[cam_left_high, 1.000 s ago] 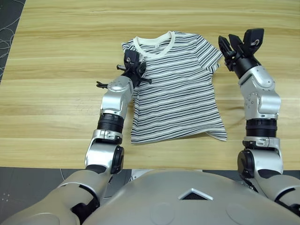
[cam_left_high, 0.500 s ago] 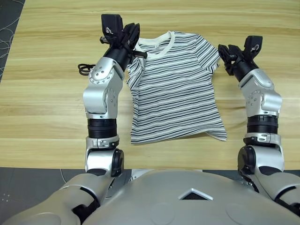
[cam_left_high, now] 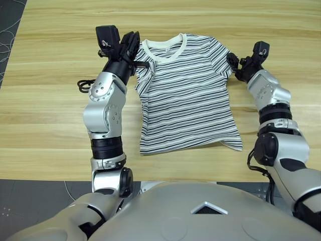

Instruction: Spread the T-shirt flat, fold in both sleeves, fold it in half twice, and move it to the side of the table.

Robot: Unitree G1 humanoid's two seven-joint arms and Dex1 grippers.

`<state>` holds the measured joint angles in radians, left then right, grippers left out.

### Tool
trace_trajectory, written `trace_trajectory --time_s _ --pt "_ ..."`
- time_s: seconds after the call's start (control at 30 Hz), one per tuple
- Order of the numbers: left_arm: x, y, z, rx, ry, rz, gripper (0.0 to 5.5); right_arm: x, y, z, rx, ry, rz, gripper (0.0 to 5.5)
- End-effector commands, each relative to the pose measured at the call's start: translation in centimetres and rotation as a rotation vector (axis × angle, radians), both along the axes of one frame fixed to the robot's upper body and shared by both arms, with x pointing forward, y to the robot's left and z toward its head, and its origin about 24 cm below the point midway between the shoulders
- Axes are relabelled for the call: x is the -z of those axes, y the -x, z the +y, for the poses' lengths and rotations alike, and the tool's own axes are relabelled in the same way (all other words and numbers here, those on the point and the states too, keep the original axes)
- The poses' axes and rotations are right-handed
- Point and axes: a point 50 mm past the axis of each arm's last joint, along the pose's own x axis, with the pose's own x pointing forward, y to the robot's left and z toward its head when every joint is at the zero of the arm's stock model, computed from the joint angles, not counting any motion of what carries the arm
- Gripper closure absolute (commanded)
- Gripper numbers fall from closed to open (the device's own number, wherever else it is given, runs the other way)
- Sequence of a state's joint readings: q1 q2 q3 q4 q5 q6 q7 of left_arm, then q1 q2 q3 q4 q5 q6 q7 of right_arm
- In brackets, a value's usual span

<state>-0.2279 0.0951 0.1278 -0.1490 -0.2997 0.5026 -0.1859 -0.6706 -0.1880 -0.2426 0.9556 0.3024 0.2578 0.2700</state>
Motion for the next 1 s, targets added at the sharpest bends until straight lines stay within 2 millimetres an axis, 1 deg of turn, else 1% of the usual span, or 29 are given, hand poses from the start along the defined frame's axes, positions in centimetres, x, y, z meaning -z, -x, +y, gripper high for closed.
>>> trace_trajectory --time_s 0.03,0.1,0.23,0.3,0.33,0.4,0.43,0.47,0.53,0.6,0.73,0.83,1.0 --pt "-0.4 0.9 0.1 -0.007 0.004 -0.009 4.78 0.7 -0.3 1.8 -0.013 0.015 0.047 1.87" --pt "-0.5 1.1 0.3 -0.018 0.004 -0.014 4.78 0.9 -0.4 2.0 -0.027 0.024 0.058 1.87" --pt "-0.7 1.1 0.7 -0.033 0.003 -0.017 4.78 0.9 -0.4 1.5 -0.028 0.033 0.064 2.59" --pt "-0.7 1.0 0.7 -0.037 0.004 -0.021 4.78 0.7 -0.6 1.0 -0.002 0.033 0.055 2.91" --pt "-0.7 0.9 0.7 -0.038 0.004 -0.023 4.78 0.6 -0.6 0.9 0.006 0.034 0.052 3.17" --pt "-0.7 0.9 0.6 -0.038 0.003 -0.026 4.78 0.1 -0.9 0.1 0.053 0.067 0.021 3.58" --pt "-0.8 1.0 0.6 -0.037 0.003 -0.029 4.78 -0.1 -1.0 -0.2 0.07 0.085 0.005 3.67" --pt "-0.8 1.0 0.6 -0.036 0.001 -0.031 4.78 -0.3 -1.1 -0.3 0.08 0.094 -0.007 3.93" --pt "-0.8 1.0 0.6 -0.036 -0.001 -0.034 4.78 -0.4 -1.2 -0.1 0.076 0.1 -0.019 4.28" --pt "-0.9 0.9 0.7 -0.038 -0.004 -0.038 4.78 -0.5 -1.3 0.2 0.056 0.092 -0.026 4.74" --pt "-1.0 0.7 0.9 -0.046 -0.006 -0.046 4.78 -0.9 -1.5 1.2 -0.013 0.046 -0.036 5.36" --pt "-1.1 0.7 0.8 -0.048 -0.006 -0.05 4.78 -1.2 -1.6 1.1 -0.037 0.03 -0.04 5.36" --pt "-1.3 0.6 0.7 -0.049 -0.008 -0.059 4.78 -0.9 -1.4 1.0 -0.052 0.013 -0.012 5.36"
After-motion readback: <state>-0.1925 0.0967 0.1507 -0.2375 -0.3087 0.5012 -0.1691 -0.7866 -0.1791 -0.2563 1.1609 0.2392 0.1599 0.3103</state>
